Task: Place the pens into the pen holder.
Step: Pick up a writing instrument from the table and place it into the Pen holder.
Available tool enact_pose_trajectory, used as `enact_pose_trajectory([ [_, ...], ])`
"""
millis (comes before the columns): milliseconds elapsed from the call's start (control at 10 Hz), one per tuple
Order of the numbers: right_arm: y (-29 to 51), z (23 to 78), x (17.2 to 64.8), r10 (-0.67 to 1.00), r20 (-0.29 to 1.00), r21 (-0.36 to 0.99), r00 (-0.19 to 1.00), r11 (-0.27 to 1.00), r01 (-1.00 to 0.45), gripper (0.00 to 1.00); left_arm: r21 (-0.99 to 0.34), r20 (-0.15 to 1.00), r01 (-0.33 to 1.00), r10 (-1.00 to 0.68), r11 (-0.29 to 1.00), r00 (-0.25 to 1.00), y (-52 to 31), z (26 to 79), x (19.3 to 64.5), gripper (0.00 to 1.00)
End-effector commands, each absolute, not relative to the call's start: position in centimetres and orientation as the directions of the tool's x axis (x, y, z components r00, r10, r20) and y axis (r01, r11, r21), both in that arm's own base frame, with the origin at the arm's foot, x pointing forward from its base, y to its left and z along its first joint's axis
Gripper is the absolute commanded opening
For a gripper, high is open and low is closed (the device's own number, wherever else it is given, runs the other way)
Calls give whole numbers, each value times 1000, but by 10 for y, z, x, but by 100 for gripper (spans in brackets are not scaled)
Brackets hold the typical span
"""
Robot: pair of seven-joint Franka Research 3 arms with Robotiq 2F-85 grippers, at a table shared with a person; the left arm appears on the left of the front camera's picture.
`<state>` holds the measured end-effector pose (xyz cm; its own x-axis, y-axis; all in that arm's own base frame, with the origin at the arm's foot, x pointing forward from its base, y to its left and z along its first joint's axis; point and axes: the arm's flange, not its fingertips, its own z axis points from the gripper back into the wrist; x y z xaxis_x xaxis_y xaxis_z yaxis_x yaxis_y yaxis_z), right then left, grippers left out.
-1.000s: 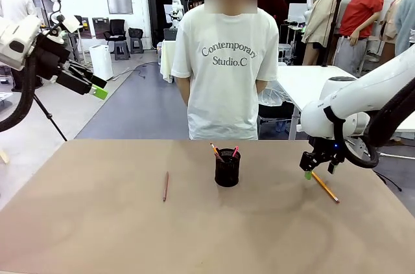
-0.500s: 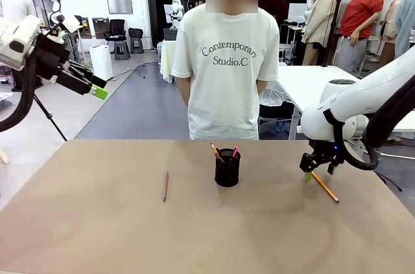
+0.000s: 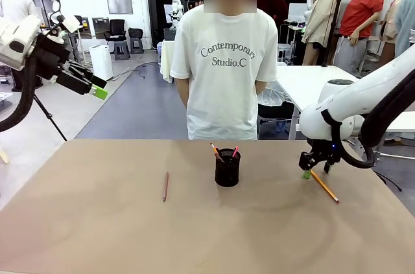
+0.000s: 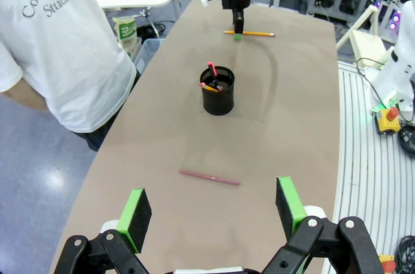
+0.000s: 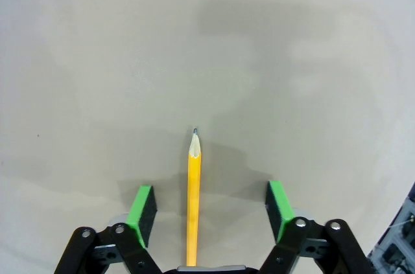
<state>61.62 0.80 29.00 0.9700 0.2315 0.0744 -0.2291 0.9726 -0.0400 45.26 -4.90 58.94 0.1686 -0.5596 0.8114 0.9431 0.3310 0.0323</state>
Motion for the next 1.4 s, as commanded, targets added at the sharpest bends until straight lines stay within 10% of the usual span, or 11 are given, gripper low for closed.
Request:
enact_pose_trajectory([
  [0, 6, 290, 622, 248, 65, -31, 967, 969, -246, 40, 36, 813, 942, -558, 333, 166, -49, 590, 452, 100],
  [200, 6, 291, 623, 244, 61, -21, 968, 970, -243, 1, 36, 813, 942, -558, 333, 166, -49, 590, 452, 100],
  [1300, -9, 308, 622, 236, 12, 172, 972, 957, -234, 0, 36, 813, 942, -558, 333, 166, -49, 590, 452, 100],
])
